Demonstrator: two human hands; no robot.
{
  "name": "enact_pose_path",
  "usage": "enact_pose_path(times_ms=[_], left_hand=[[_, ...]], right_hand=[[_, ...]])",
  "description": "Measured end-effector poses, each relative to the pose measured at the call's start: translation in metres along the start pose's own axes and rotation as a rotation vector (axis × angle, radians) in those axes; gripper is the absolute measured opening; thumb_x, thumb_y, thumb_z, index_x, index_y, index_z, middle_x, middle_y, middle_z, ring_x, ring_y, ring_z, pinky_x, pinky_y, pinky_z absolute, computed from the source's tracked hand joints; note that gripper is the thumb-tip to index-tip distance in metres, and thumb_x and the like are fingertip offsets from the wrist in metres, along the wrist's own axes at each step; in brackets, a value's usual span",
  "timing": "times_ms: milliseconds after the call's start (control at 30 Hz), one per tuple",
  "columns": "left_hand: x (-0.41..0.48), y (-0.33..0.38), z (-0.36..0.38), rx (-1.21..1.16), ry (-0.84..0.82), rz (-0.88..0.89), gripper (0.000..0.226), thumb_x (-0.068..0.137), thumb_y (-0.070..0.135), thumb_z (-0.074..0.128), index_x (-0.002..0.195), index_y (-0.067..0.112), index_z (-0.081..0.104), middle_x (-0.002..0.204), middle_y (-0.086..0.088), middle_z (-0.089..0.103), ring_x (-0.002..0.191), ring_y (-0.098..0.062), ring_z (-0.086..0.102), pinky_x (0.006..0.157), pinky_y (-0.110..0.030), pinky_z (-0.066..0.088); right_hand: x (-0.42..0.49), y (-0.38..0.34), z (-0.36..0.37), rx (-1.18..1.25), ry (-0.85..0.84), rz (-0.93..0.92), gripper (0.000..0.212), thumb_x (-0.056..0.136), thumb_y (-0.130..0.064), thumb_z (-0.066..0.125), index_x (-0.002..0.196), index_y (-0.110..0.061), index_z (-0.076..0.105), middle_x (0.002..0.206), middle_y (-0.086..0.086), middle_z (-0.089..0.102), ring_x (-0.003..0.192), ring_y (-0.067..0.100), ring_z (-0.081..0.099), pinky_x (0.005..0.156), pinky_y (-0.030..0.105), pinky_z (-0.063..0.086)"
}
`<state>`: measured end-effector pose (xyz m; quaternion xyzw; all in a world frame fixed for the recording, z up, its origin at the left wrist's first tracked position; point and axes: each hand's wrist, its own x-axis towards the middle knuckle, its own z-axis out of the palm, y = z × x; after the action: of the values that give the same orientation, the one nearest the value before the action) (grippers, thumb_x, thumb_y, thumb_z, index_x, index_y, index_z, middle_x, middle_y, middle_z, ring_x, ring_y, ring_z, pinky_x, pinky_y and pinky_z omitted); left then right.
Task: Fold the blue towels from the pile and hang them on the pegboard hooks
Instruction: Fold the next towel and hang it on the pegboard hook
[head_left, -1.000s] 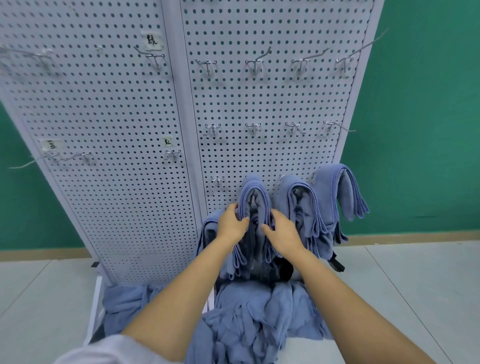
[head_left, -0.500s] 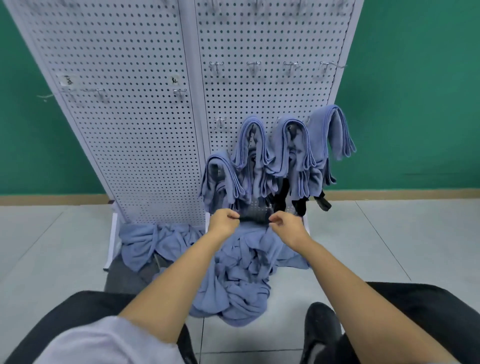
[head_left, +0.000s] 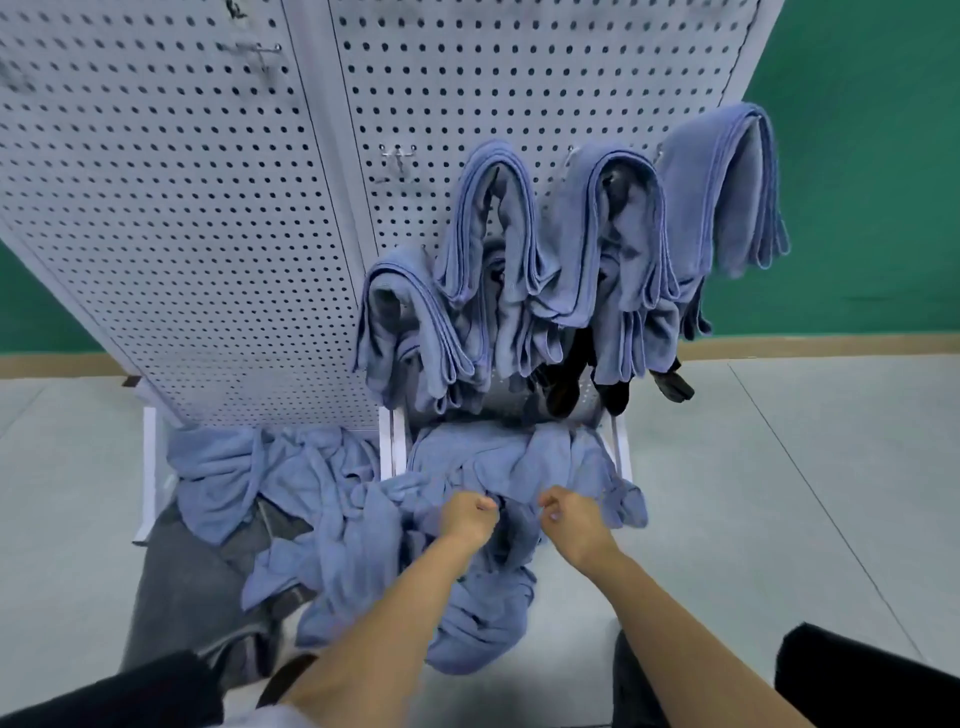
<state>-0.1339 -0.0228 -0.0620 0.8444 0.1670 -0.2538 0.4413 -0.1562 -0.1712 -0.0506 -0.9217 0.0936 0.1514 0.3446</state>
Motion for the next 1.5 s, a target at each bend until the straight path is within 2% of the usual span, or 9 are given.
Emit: enact_pose_path(times_ms=[167,300,567,667,767,900,1067,1133,1500], left_hand=[[0.03,0.009,0.024,-0.359,-0.117,-0.239,0.035,0.091,0.037,0.059,0.093,0.001,0.06,0.089,-0.017,0.063,0.071,-0.027,0.06,0.057,-0.029,0.049],[0.045,0.014,0.037,-0.524,-0.093,-0.279,0.026,0.091,0.017,0.06,0.067,0.01,0.056,0.054,-0.004,0.054,0.048,-0.016,0.047,0.038,-0.018,0.036],[0.014,0.042,0.006,-0.483,0.084,-0.005,0.033,0.1,0.011,0.038,0.068,0.017,0.045,0.06,-0.002,0.039,0.055,-0.016,0.037,0.051,-0.025,0.034],[-0.02,0.065,-0.019,-0.383,0.071,0.115,0.036,0.101,0.012,0.034,0.066,0.016,0.037,0.06,-0.003,0.032,0.052,-0.015,0.027,0.046,-0.023,0.026],[-0.061,0.089,-0.047,-0.316,0.007,0.289,0.029,0.101,0.015,0.036,0.073,0.017,0.043,0.075,-0.009,0.042,0.071,-0.019,0.038,0.065,-0.028,0.032],[-0.121,0.127,-0.086,-0.214,-0.111,0.486,0.02,0.101,0.016,0.039,0.09,0.012,0.055,0.081,-0.007,0.053,0.077,-0.018,0.046,0.066,-0.03,0.039],[-0.173,0.161,-0.133,-0.191,-0.153,0.643,0.019,0.1,0.017,0.045,0.088,0.011,0.059,0.088,-0.008,0.058,0.083,-0.019,0.051,0.077,-0.031,0.041],[-0.186,0.164,-0.149,-0.175,-0.122,0.688,0.021,0.099,0.016,0.047,0.083,0.016,0.06,0.084,-0.001,0.06,0.081,-0.014,0.052,0.079,-0.028,0.041],[-0.194,0.117,-0.175,0.277,-0.347,0.489,0.048,0.067,0.033,0.086,0.107,0.014,0.067,0.102,-0.001,0.074,0.095,-0.018,0.07,0.09,-0.037,0.055]], right_hand=[[0.031,0.017,0.022,-0.007,-0.007,0.02,0.02,0.088,-0.001,0.049,0.1,-0.001,0.064,0.088,0.015,0.066,0.086,0.03,0.061,0.072,0.03,0.042],[0.037,0.018,0.03,0.101,-0.029,-0.001,0.025,0.087,0.007,0.049,0.106,0.005,0.066,0.103,0.019,0.069,0.091,0.022,0.064,0.064,0.003,0.038],[0.009,0.01,-0.004,0.221,-0.064,-0.046,0.035,0.086,0.015,0.038,0.092,-0.007,0.066,0.086,0.003,0.062,0.073,0.008,0.056,0.068,0.009,0.046],[-0.01,-0.009,-0.036,0.243,0.018,-0.062,0.031,0.088,0.008,0.045,0.083,-0.021,0.055,0.079,-0.002,0.057,0.077,0.018,0.056,0.078,0.032,0.052],[-0.034,-0.039,-0.075,0.258,0.108,-0.139,0.025,0.09,0.004,0.051,0.109,-0.012,0.052,0.098,0.005,0.054,0.078,0.018,0.052,0.067,0.02,0.042],[-0.072,-0.087,-0.124,0.24,0.02,-0.383,0.069,0.083,0.006,0.061,0.142,-0.017,0.035,0.122,-0.002,0.047,0.076,0.026,0.054,0.067,0.024,0.043],[-0.115,-0.136,-0.166,0.235,-0.064,-0.578,0.016,0.086,0.004,0.063,0.098,-0.006,0.061,0.077,-0.002,0.057,0.062,0.0,0.05,0.065,0.013,0.042],[-0.125,-0.146,-0.176,0.208,-0.024,-0.597,0.02,0.088,-0.005,0.066,0.072,-0.01,0.054,0.065,0.001,0.048,0.056,0.005,0.042,0.058,0.014,0.036],[-0.122,-0.165,-0.192,0.376,0.536,-0.571,0.009,0.085,-0.01,0.065,0.077,-0.011,0.063,0.049,-0.003,0.049,0.044,0.002,0.041,0.053,0.012,0.035]])
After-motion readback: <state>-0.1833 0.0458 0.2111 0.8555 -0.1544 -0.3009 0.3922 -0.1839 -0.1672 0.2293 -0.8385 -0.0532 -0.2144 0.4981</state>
